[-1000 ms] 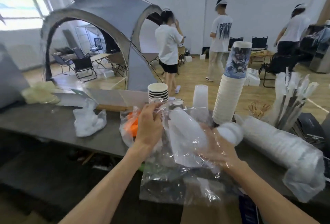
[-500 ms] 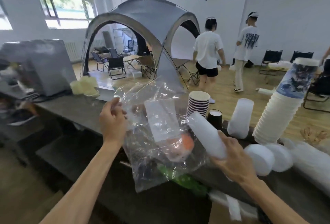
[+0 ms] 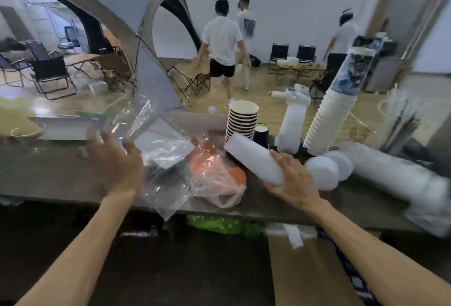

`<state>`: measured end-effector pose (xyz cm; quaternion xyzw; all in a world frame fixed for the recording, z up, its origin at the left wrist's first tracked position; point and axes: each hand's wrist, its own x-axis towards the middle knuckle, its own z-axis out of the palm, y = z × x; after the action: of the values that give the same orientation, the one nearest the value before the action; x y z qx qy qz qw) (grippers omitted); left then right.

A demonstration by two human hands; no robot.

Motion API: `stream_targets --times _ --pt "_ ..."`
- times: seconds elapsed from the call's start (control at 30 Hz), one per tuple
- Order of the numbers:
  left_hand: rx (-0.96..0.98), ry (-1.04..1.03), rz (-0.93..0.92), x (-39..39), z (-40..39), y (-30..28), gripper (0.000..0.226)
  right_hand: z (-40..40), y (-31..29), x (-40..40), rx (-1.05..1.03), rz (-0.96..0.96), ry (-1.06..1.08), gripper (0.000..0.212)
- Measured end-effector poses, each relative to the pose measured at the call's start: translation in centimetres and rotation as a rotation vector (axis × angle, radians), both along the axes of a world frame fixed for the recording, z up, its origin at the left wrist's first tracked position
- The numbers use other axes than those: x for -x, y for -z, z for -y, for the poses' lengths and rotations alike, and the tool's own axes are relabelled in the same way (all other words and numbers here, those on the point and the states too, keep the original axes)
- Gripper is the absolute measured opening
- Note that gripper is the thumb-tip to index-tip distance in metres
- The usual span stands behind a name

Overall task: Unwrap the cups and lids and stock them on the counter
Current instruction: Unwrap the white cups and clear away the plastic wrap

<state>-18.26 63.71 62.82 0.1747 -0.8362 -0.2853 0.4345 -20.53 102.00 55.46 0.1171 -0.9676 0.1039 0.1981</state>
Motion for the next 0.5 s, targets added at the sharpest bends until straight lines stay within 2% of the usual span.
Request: stream_targets --times 0.07,0.1,0.17,0.2,0.27,0.4,0.5 --pt "0.201 0.286 -0.173 0.2 -1.9 1.8 0.037 0.6 0.1 -0.5 0.017 -0.021 0.038 0.093" --pt "0.309 0.468 -0.150 0.1 -3.1 2.6 0.036 0.7 0.5 -0.7 0.037 -0.042 0.046 0.092" --pt "0.482 0.675 0.087 0.3 -5.4 4.7 0.043 0.8 1.2 -1.4 0.103 -0.094 0.078 0.090" --pt "0.550 0.689 0.232 0.7 -6.3 5.8 0.050 0.8 1.3 -1.7 0.155 -0.112 0.104 0.089" --pt "0.658 0.672 0.403 1.7 -7.6 7.5 0.059 1.3 1.4 -2.2 0.298 -0.133 0.161 0.089" --pt "0.744 0.772 0.382 1.5 -11.6 6.9 0.052 4.0 1.7 -2.6 0.688 -0.105 0.282 0.089" --pt "0.652 0.950 0.359 0.6 -15.0 6.0 0.053 4.5 2.7 -2.7 0.850 -0.131 0.344 0.092"
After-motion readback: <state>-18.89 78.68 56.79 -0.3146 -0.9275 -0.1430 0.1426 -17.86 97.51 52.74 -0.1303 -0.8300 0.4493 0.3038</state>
